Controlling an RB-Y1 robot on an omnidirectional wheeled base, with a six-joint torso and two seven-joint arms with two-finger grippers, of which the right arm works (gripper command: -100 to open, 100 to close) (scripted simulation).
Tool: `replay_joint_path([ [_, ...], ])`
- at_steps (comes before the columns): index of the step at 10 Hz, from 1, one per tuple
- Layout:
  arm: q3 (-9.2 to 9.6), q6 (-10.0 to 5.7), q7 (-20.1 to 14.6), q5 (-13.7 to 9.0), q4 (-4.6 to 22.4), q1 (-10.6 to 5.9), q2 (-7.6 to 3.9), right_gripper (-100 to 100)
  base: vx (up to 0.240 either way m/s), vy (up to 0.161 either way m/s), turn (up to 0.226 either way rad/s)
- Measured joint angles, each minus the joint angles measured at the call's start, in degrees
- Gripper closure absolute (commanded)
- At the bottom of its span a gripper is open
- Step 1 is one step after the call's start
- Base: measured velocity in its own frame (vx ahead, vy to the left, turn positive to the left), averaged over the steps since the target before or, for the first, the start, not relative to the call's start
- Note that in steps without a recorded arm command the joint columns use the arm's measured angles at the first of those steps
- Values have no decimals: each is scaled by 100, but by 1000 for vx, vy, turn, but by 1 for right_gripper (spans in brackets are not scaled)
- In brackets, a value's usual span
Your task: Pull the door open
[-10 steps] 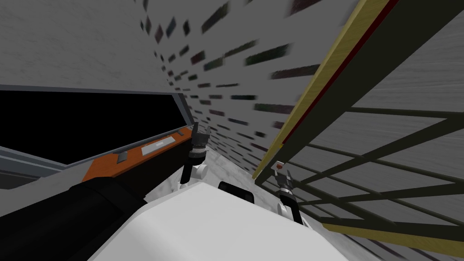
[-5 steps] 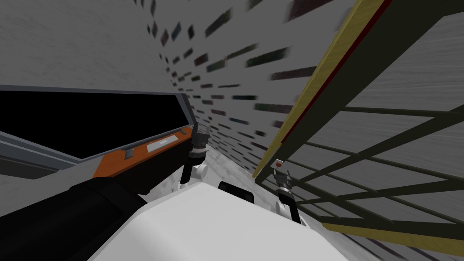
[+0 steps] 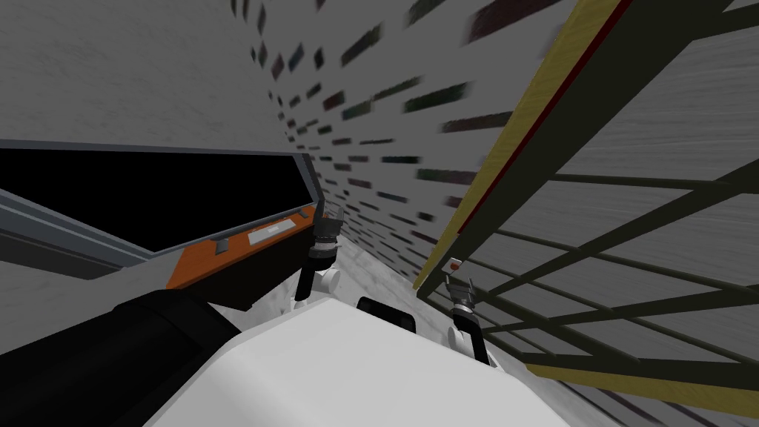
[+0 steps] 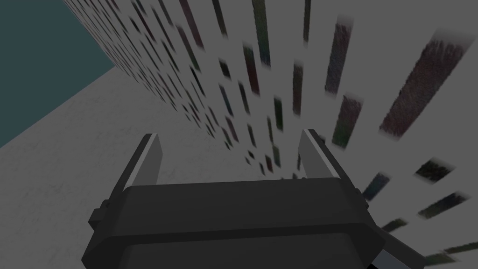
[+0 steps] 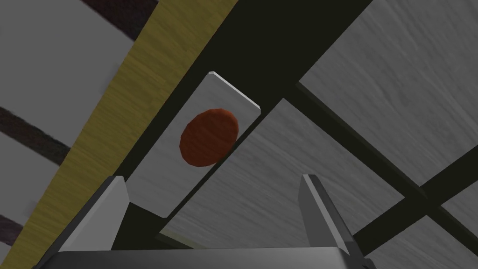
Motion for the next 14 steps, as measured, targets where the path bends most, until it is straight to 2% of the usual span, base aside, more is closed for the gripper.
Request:
replay_joint_path([
  [14, 292, 174, -2016, -805, -164, -65, 181, -100, -53, -15, 34],
])
